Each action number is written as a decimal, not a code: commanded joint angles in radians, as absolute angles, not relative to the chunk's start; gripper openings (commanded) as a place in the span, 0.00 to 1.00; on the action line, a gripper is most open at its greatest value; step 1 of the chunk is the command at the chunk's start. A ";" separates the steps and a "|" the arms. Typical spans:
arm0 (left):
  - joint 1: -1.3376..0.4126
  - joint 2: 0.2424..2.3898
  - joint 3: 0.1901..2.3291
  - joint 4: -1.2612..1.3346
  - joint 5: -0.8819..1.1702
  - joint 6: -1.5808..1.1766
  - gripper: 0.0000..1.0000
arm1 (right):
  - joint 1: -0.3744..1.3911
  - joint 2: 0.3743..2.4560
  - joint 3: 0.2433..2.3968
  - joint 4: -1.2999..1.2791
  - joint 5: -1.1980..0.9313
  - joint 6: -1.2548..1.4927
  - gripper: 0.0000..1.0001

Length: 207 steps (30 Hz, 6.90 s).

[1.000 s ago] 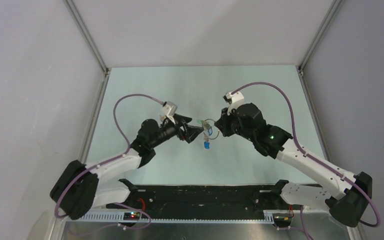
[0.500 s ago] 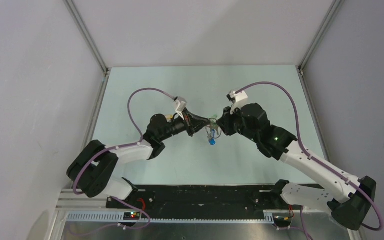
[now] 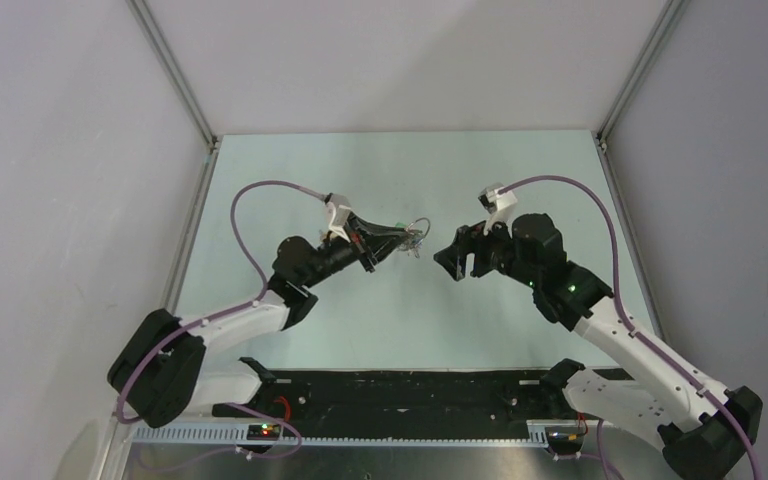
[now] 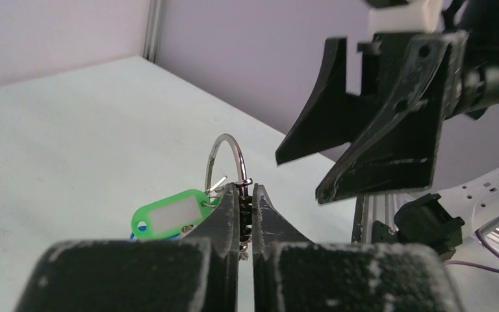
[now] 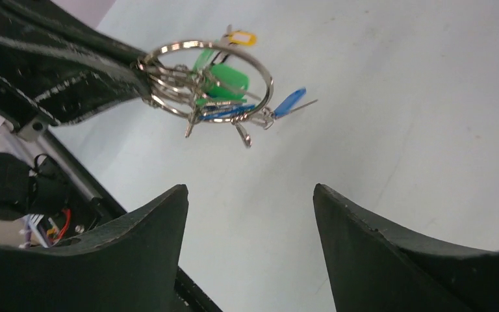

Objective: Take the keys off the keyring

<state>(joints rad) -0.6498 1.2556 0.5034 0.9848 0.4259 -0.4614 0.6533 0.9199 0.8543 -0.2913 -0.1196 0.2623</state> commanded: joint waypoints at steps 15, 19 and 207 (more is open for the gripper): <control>-0.647 1.077 0.562 0.976 0.615 -0.402 0.00 | 0.644 0.875 0.787 0.038 -0.382 0.158 0.76; -0.646 1.045 0.574 0.955 0.676 -0.403 0.00 | 0.658 0.852 0.785 0.052 -0.398 0.117 0.76; -1.075 1.033 1.310 -0.865 -0.068 1.045 0.00 | 0.861 1.133 0.695 0.644 -0.631 -0.176 0.62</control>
<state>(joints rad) -1.0603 1.0527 1.2644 -0.9005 -0.0280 0.9943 0.8520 1.1065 0.6247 0.6186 -0.5838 -0.1768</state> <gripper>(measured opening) 0.025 0.624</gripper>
